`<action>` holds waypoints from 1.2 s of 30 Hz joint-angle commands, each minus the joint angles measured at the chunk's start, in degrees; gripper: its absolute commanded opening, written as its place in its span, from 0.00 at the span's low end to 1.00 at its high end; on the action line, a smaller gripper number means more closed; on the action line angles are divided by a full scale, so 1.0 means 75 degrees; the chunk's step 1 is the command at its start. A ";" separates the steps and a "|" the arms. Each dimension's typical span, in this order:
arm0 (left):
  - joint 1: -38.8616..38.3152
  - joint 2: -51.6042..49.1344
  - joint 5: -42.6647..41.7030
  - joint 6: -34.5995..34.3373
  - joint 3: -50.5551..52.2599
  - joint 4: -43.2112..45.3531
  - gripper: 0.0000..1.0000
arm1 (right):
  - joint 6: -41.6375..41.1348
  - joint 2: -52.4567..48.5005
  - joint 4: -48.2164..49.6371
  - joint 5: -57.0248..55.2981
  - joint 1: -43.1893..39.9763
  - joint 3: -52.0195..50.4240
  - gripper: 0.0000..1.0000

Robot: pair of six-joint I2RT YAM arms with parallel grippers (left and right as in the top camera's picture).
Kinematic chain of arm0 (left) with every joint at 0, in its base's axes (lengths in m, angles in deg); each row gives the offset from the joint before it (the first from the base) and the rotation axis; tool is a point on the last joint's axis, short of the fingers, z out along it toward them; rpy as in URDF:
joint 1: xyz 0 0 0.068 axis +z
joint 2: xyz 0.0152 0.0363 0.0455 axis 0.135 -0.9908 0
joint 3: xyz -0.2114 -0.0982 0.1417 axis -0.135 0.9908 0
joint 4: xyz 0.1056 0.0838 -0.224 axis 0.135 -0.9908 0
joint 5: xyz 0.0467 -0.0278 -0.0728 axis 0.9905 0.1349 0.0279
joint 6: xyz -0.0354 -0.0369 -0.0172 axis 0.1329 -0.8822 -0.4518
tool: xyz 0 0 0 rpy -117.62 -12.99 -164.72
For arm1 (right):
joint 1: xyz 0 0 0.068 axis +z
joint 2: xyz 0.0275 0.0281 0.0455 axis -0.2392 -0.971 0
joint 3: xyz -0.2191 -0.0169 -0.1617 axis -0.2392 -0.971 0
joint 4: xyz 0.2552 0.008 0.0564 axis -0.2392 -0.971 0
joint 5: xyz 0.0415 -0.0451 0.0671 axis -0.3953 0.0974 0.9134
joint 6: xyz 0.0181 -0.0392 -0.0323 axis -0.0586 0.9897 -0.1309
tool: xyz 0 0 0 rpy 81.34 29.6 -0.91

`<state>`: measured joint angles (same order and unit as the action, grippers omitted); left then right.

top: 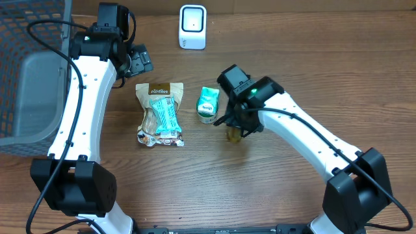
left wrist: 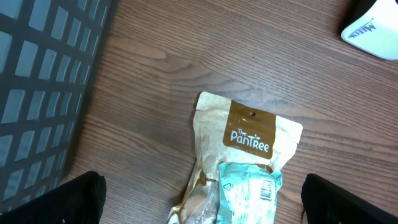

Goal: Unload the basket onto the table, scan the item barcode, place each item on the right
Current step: 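Lift the yellow bottle with the right gripper and tilt it sideways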

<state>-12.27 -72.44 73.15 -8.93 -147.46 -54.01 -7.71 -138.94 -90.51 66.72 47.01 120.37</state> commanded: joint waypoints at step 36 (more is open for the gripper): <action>-0.0052 0.0093 -0.0003 0.0099 -0.0096 0.0012 1.00 | 0.4415 0.1920 0.0172 0.9017 -0.1964 0.0294 0.15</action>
<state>-12.27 -72.44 73.15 -8.93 -147.46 -54.01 23.67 -125.78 -89.18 130.58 32.30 120.86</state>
